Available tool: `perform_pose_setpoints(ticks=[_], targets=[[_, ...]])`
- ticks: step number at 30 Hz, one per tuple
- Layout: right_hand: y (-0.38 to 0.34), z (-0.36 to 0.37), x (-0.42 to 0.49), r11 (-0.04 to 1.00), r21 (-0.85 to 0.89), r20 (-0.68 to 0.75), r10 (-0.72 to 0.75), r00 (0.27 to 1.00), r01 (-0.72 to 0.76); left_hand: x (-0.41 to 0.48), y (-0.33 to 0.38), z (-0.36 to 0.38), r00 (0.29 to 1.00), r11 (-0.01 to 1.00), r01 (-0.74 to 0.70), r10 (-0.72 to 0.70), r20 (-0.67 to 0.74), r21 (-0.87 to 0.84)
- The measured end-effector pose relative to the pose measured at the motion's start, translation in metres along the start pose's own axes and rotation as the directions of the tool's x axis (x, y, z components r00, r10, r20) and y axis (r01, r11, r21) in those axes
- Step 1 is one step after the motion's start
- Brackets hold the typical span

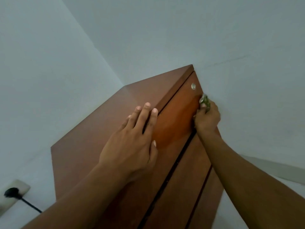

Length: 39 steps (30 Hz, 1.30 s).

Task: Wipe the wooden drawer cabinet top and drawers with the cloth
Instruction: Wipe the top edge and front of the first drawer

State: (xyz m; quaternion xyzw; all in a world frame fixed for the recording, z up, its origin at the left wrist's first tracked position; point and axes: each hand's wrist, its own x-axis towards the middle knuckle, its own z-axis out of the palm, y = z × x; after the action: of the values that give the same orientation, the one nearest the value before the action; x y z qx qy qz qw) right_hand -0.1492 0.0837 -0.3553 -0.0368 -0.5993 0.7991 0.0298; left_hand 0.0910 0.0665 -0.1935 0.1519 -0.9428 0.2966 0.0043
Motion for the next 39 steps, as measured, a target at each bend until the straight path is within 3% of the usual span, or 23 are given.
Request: perform_pose_setpoints(ticks=[2, 3, 5, 9, 11, 13, 16, 17, 19, 22, 25, 33, 39], targets=[[0.000, -0.007, 0.014, 0.940, 0.200, -0.047, 0.290, 0.956, -0.275, 0.000, 0.000, 0.000, 0.999, 0.998, -0.017, 0.020, -0.041, 0.060], [0.000, -0.013, 0.009, 0.891, 0.291, -0.020, 0.369, 0.929, -0.347, -0.002, -0.001, 0.002, 0.997, 0.994, -0.029, 0.036, -0.062, 0.102], [-0.002, -0.029, -0.025, 0.889, 0.302, 0.020, 0.356, 0.934, -0.345, -0.004, 0.000, 0.004, 0.994, 0.979, -0.043, 0.063, -0.094, 0.200], [-0.016, -0.074, -0.158, 0.985, 0.127, 0.117, 0.104, 0.988, -0.118, -0.011, 0.002, 0.010, 0.984, 0.926, -0.072, 0.127, -0.126, 0.370], [-0.008, -0.082, -0.231, 0.959, 0.277, 0.179, -0.112, 0.978, 0.059, -0.014, 0.000, 0.012, 0.976, 0.910, -0.098, 0.166, -0.139, 0.403], [0.011, -0.077, -0.299, 0.915, 0.303, 0.187, -0.332, 0.925, 0.267, -0.021, -0.005, 0.012, 0.973, 0.903, -0.107, 0.181, -0.141, 0.417], [0.041, -0.063, -0.371, 0.785, 0.148, 0.325, -0.613, 0.721, 0.601, -0.048, -0.014, 0.013, 0.974, 0.874, -0.124, 0.197, -0.110, 0.471], [0.045, -0.061, -0.380, 0.746, 0.112, 0.377, -0.643, 0.667, 0.656, -0.058, -0.018, 0.015, 0.971, 0.869, -0.141, 0.214, -0.104, 0.474], [0.041, -0.056, -0.373, 0.747, 0.081, 0.452, -0.617, 0.644, 0.659, -0.078, -0.030, 0.017, 0.954, 0.881, -0.189, 0.269, -0.131, 0.435], [0.031, -0.049, -0.328, 0.767, 0.077, 0.437, -0.600, 0.670, 0.637, -0.093, -0.044, 0.022, 0.919, 0.895, -0.220, 0.323, -0.225, 0.387], [0.024, -0.031, -0.265, 0.805, 0.039, 0.396, -0.557, 0.730, 0.592, -0.088, -0.042, 0.025, 0.913, 0.885, -0.238, 0.344, -0.219, 0.399], [0.033, 0.000, -0.073, 0.944, -0.093, 0.296, -0.279, 0.914, 0.318, -0.075, -0.037, 0.033, 0.888, 0.869, -0.278, 0.395, -0.236, 0.409], [0.020, 0.001, -0.040, 1.000, -0.018, 0.025, -0.008, 1.000, 0.008, -0.075, -0.033, 0.033, 0.884, 0.860, -0.269, 0.399, -0.244, 0.433]])
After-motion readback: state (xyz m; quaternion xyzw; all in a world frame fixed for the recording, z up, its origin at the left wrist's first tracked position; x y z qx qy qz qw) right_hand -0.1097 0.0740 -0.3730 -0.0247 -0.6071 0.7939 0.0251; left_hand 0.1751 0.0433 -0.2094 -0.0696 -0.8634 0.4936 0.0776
